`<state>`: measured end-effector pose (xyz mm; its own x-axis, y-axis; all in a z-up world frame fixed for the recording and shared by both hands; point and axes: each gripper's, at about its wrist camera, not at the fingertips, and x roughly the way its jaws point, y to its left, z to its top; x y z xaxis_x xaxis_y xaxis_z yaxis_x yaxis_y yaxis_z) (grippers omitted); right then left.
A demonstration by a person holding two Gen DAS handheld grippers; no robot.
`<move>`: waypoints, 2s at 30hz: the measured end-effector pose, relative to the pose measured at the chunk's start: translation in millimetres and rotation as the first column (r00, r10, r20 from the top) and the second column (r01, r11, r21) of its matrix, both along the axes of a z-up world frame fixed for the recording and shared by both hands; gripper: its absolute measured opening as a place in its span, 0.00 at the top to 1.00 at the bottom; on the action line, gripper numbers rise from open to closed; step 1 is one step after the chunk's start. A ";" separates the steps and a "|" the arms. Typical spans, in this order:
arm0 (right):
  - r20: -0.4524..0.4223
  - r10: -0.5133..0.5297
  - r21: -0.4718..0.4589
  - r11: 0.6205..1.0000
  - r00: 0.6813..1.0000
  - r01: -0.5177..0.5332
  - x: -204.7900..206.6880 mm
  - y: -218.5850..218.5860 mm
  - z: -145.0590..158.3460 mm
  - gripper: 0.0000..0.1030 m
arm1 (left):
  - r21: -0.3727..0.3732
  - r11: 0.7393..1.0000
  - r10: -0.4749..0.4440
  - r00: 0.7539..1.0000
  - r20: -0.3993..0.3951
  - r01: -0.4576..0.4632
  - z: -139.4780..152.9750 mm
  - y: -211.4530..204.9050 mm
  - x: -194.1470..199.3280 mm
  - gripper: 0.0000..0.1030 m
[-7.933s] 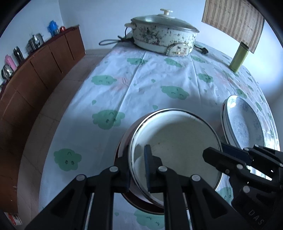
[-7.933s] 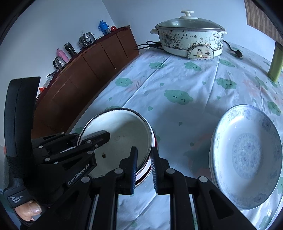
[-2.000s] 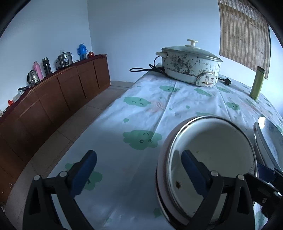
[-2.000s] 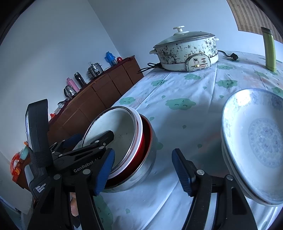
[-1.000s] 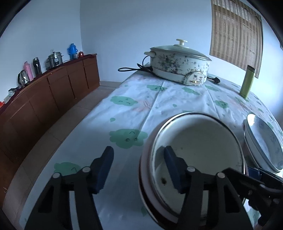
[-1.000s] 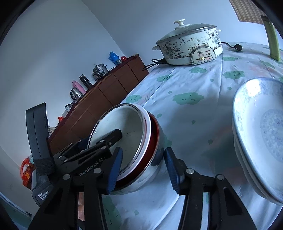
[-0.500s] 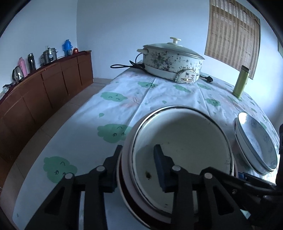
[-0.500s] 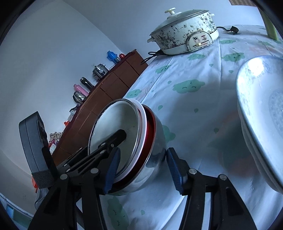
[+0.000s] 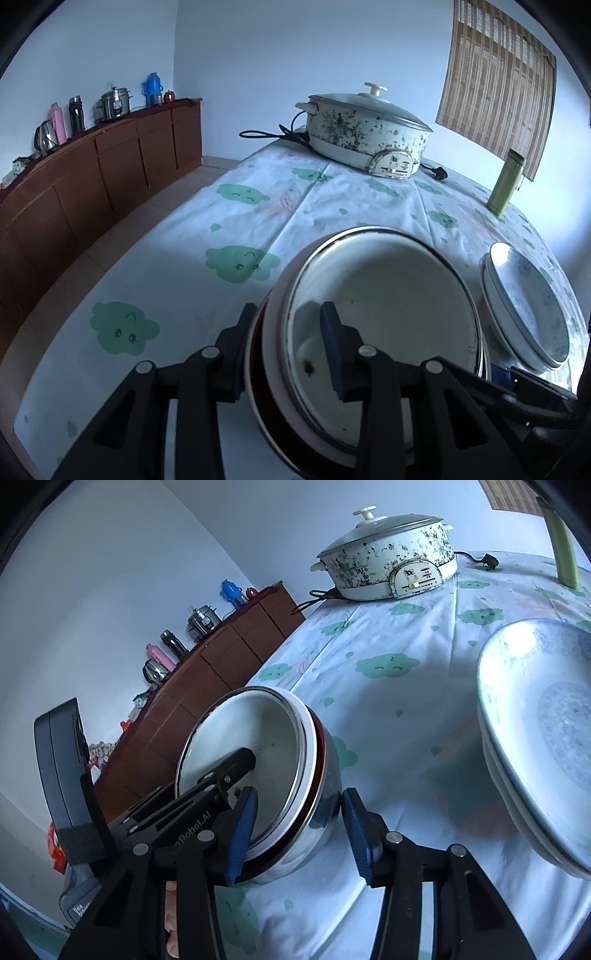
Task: Organize plates and bowls
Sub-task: 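Lift the nested bowl stack with both tools toward the patterned dishes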
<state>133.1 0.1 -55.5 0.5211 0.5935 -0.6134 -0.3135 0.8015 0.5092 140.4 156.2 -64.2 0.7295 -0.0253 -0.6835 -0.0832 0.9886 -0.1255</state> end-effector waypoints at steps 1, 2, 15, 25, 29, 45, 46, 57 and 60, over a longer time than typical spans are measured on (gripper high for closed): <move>0.003 0.002 -0.008 1.000 1.000 -0.002 -1.7 0.0 0.8 0.51 | -0.003 1.000 0.002 1.000 -0.001 -0.002 0.3 -0.3 -1.2 0.68; 0.006 0.005 -0.016 1.000 1.000 -0.005 -2.8 0.5 1.0 0.51 | -0.002 1.000 0.004 1.000 -0.002 -0.004 0.6 -0.8 -1.8 0.68; 0.002 0.026 0.024 0.999 1.000 -0.026 -6.4 -10.0 1.5 0.56 | -0.012 0.999 0.041 0.999 -0.020 -0.041 -0.5 0.0 -11.0 0.71; -0.005 0.020 0.069 0.997 1.000 -0.020 -0.6 -13.0 -4.1 0.56 | -0.048 0.997 0.054 0.998 -0.011 -0.054 -2.0 4.1 -13.3 0.74; -0.072 0.049 0.126 0.991 0.996 -0.040 9.4 -11.7 -16.6 0.49 | -0.032 0.998 0.057 0.998 -0.010 -0.057 -1.3 1.8 -12.6 0.73; -0.091 0.005 0.091 0.996 0.996 0.003 6.0 -19.4 -14.5 0.51 | -0.106 0.994 -0.027 1.000 -0.015 0.025 9.4 11.5 -9.2 0.72; -0.093 0.005 0.094 0.996 0.996 0.004 6.6 -19.4 -14.5 0.51 | -0.100 0.995 -0.025 1.000 -0.005 0.025 12.7 13.3 -9.7 0.67; -0.022 -0.031 0.040 0.999 0.999 0.032 -0.4 -18.6 -1.8 0.42 | -0.057 0.996 -0.061 0.997 0.053 0.064 34.5 19.0 -9.6 0.58; -0.008 -0.024 0.039 0.999 1.000 0.024 -1.7 -17.5 -1.1 0.42 | -0.044 0.997 -0.063 0.996 0.063 0.066 37.8 19.5 -9.3 0.58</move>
